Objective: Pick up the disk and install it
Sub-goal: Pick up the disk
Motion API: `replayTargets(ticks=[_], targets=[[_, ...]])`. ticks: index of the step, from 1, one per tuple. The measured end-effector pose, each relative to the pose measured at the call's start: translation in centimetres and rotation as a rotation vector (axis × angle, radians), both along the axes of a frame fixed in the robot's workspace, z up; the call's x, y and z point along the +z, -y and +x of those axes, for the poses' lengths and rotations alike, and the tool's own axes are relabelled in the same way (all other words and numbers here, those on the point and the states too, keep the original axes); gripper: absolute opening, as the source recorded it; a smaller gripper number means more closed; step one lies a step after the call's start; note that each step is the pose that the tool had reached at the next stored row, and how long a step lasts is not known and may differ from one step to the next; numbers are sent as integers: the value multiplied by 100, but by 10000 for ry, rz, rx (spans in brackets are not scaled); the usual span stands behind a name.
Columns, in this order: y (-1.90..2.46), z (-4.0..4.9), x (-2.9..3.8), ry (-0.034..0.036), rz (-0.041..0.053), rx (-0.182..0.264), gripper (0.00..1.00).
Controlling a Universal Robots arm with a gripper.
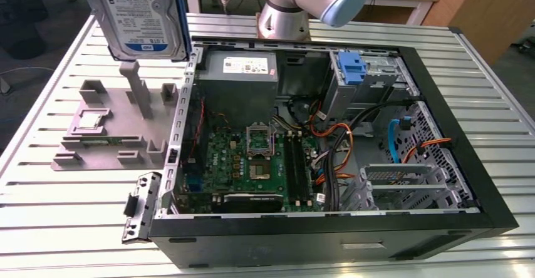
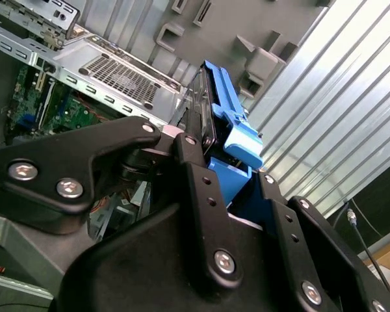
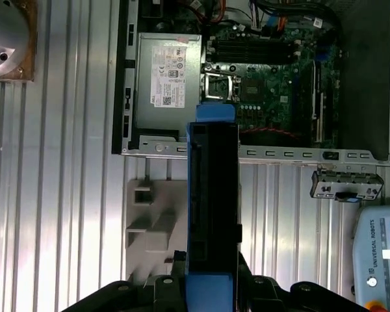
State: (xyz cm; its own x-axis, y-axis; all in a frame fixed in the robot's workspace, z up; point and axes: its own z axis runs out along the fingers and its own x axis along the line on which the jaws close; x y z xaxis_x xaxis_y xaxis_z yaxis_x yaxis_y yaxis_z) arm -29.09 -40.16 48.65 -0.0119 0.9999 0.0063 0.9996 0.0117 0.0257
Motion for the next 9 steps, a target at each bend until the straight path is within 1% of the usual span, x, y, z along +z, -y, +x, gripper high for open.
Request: replayTargets(ticks=[4,7,9], targets=[[45,14,0,0,0,0,37],[56,45,0,0,0,0,37],[57,90,0,0,0,0,37]])
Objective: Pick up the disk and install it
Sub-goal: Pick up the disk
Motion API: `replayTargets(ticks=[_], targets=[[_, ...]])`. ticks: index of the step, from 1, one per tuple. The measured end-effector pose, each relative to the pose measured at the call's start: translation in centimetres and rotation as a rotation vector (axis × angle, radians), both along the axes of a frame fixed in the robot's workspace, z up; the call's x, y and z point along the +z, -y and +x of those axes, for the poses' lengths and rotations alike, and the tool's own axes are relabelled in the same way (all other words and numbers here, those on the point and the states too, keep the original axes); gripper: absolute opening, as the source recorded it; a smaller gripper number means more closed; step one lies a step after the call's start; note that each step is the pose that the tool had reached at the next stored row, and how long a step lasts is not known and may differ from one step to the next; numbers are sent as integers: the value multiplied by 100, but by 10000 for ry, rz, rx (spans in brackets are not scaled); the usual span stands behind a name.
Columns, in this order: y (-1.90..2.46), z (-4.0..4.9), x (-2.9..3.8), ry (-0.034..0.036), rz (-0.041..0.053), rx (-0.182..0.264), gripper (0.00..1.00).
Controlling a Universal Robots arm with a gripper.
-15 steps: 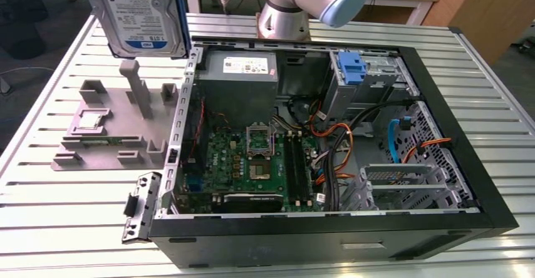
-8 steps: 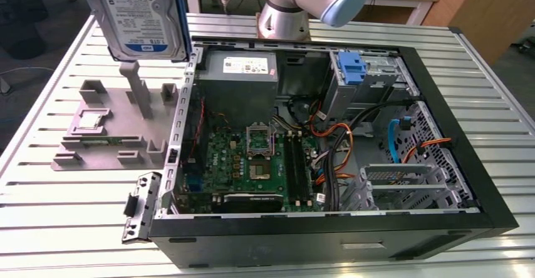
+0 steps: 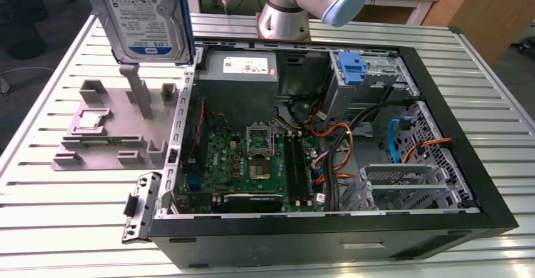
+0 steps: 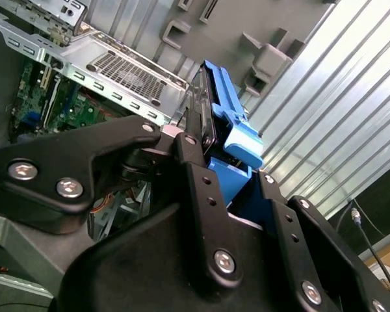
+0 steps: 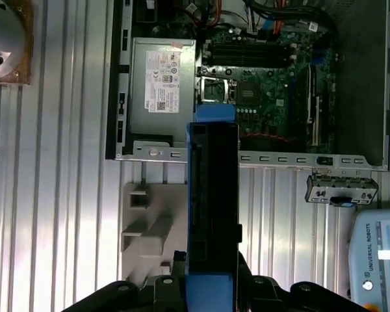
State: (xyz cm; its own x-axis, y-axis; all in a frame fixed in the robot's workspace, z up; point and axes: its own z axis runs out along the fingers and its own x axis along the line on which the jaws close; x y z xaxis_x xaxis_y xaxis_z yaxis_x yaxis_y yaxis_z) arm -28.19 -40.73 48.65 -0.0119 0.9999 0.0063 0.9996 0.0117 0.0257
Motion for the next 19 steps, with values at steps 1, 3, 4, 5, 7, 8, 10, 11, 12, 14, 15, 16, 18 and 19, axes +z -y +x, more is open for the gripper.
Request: replayTargets(ticks=[1,3,4,5,7,8,10,11,12,14,15,16,18,19], targets=[[1,24,0,0,0,0,37],[3,73,0,0,1,0,37],[4,97,0,-1,0,0,37],[5,121,0,0,0,0,37],[6,171,0,0,1,0,37],[7,197,0,0,0,0,37],[9,245,0,-1,0,0,37],[11,269,0,0,1,1,37],[11,294,0,0,1,0,37],[14,346,0,-1,1,0,37],[15,370,0,0,0,0,37],[16,394,0,-1,0,-1,37],[18,446,0,-1,1,0,37],[19,475,0,-1,0,1,37]])
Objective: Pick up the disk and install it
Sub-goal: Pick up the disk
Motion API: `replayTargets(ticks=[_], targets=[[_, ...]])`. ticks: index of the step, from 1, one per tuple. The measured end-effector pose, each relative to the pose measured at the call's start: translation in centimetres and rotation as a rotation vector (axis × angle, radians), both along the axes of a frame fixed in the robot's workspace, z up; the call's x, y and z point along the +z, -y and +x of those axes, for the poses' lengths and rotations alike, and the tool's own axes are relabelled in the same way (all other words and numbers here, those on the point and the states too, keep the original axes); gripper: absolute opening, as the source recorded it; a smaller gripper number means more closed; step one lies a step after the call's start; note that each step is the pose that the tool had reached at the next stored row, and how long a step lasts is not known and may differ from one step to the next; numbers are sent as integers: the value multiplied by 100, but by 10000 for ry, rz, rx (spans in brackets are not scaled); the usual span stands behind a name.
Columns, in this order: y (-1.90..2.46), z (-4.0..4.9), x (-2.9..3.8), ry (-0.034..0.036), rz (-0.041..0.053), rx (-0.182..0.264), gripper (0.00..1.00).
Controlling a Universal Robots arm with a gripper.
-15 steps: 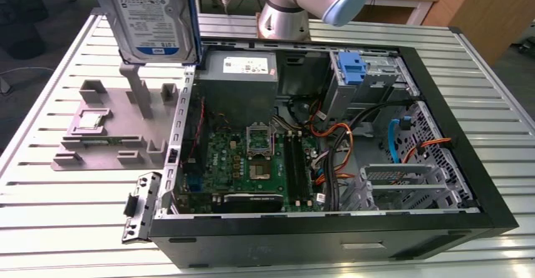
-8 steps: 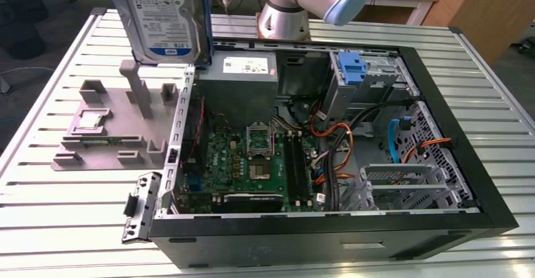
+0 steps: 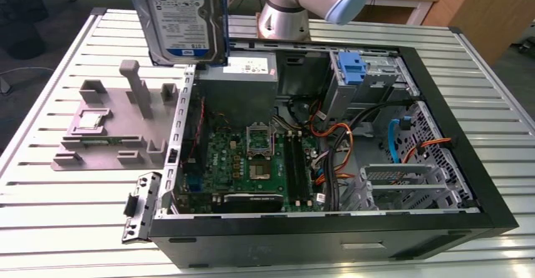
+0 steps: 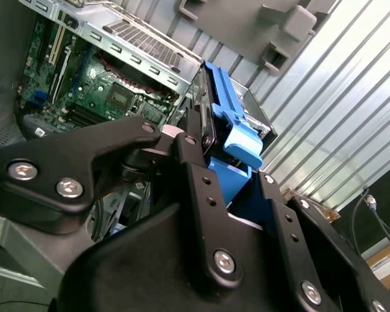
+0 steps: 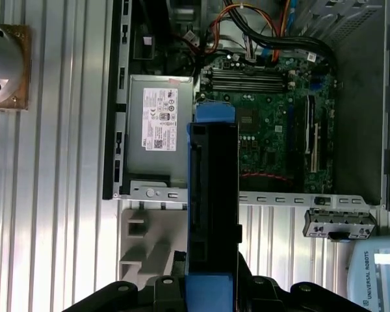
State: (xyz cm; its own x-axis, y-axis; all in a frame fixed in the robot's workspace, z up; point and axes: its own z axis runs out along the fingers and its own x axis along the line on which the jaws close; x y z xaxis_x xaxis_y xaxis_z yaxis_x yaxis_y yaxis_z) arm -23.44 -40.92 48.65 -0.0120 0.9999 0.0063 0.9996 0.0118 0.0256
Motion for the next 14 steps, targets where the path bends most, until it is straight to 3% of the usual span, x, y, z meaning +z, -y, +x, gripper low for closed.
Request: replayTargets(ticks=[14], targets=[[7,339,0,-2,1,-41,37]])
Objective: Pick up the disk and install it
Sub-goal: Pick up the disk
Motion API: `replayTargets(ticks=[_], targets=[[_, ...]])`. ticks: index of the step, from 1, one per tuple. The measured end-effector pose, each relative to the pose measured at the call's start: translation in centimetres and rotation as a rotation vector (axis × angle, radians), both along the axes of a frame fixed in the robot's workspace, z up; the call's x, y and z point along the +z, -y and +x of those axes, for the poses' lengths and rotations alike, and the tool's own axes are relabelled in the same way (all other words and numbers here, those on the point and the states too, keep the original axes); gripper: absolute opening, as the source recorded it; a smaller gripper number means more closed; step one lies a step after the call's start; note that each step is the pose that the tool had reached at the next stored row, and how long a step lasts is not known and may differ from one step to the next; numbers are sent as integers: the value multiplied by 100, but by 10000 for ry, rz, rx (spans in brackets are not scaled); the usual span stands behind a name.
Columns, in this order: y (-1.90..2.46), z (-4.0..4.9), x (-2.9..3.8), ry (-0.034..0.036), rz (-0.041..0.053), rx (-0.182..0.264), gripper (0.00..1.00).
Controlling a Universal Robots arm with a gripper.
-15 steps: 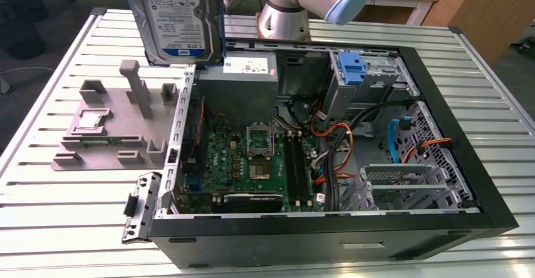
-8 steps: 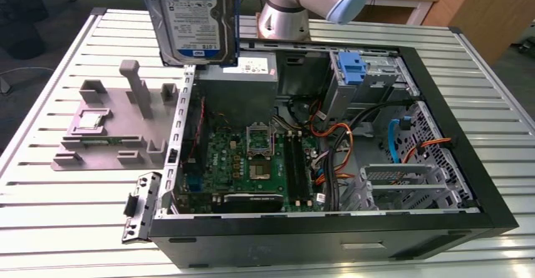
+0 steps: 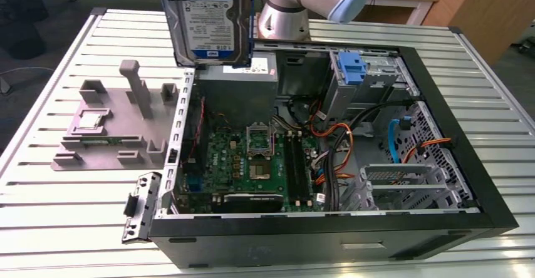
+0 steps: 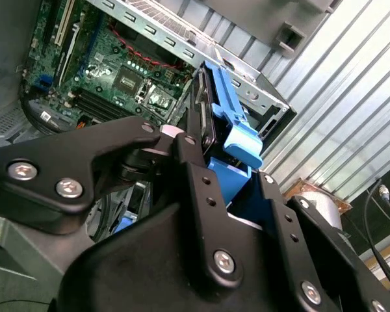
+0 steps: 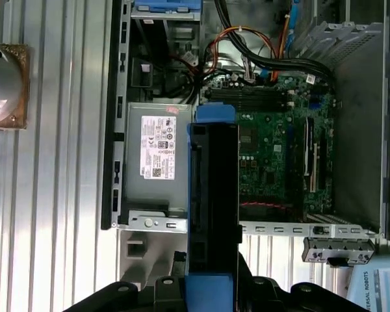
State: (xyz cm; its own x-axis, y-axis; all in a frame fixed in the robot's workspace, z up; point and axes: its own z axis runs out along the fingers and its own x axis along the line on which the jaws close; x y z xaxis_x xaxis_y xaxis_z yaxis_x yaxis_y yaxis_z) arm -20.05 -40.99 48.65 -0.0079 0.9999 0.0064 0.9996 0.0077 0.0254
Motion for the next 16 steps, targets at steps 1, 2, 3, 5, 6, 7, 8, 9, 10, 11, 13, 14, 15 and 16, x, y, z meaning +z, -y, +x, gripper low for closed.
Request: replayTargets(ticks=[1,2,3,5,6,7,8,9,10,11,13,14,15,16], targets=[[0,21,0,0,0,-10,37],[0,42,0,0,0,-21,37],[0,61,0,0,0,-33,37],[0,100,0,0,0,-64,37],[0,119,1,-1,-1,-78,37],[0,134,0,0,0,-87,37],[0,141,1,-1,-1,-92,37],[0,141,0,-1,-1,-92,37],[0,141,0,0,0,-93,37],[0,143,0,0,-1,-92,37],[0,144,0,-1,-1,-92,37],[0,145,0,0,0,-92,37],[1,147,0,0,0,-91,37],[4,149,0,0,0,-90,37]])
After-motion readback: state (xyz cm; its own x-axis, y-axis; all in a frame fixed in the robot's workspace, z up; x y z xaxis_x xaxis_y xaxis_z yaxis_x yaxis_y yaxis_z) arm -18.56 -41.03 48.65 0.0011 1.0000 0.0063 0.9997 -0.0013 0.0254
